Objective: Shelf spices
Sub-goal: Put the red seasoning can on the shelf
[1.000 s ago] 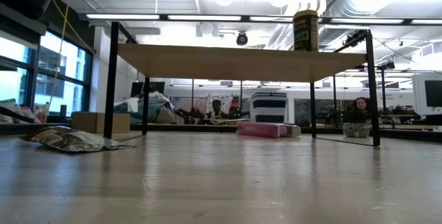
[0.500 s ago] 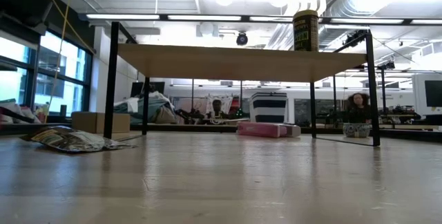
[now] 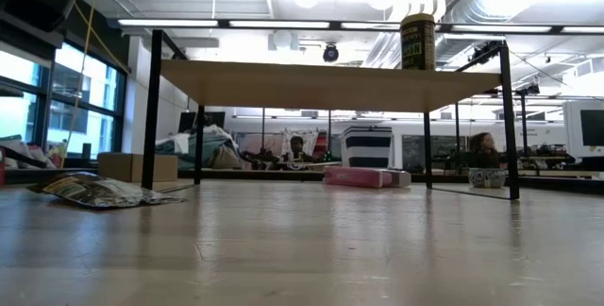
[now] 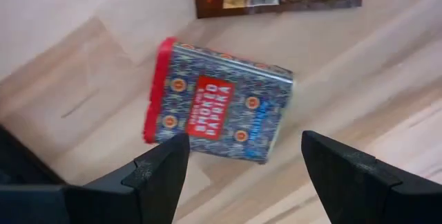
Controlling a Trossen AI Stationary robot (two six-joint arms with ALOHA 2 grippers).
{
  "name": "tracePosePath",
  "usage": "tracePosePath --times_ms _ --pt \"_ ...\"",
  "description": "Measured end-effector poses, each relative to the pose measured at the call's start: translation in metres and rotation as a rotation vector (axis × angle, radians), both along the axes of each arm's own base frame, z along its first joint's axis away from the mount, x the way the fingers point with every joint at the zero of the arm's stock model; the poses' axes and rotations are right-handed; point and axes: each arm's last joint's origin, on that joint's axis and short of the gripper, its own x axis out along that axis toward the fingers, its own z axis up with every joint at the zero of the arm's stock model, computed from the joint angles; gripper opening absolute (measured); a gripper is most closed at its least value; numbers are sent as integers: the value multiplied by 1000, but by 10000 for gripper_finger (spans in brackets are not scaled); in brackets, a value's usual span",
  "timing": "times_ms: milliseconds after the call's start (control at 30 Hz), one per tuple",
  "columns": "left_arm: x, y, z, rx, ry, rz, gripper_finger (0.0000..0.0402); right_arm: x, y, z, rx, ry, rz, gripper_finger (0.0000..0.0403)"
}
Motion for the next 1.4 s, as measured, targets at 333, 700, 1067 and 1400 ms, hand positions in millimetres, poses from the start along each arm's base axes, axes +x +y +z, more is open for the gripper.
tracePosePath --times_ms 333,700,1067,1400 --pt "3 -13 -1 -21 -82 -48 233 0 0 0 -3 1 -1 278" --pt "1 -11 -4 21 -57 -34 31 0 5 0 10 -5 1 219" --pt "3 -9 20 26 -185 -85 2 -1 8 0 88 15 57 13" --pt "-10 9 69 135 -359 -225 5 5 13 5 182 -59 180 2"
